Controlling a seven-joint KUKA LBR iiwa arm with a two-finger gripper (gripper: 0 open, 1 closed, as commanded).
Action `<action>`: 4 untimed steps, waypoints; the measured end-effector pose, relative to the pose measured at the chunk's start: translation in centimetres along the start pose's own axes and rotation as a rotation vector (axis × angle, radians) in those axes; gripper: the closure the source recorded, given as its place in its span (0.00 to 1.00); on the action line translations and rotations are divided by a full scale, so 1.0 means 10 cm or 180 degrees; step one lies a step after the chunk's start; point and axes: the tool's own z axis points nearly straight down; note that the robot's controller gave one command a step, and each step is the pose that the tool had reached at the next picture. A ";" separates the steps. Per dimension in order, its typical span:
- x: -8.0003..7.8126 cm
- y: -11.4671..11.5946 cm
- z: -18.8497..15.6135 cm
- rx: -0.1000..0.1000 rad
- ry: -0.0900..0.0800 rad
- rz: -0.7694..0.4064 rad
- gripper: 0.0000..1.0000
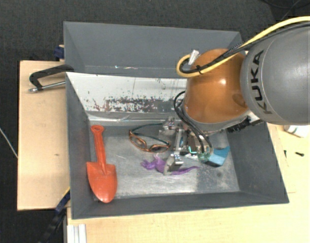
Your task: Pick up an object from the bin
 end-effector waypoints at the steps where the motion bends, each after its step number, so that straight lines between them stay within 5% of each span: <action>1: -0.02 0.00 -0.04 -0.0003 -0.0028 0.0003 0.00; 2: -0.12 -0.02 0.52 -0.0004 -0.0048 -0.0059 0.00; 3: -0.13 -0.48 1.16 0.0000 -0.0021 -0.0119 1.00; 4: -0.13 -0.48 1.16 0.0000 -0.0021 -0.0119 1.00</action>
Offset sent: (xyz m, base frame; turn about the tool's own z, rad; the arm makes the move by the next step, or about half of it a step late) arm 0.0166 -0.0044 -0.1077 -0.0345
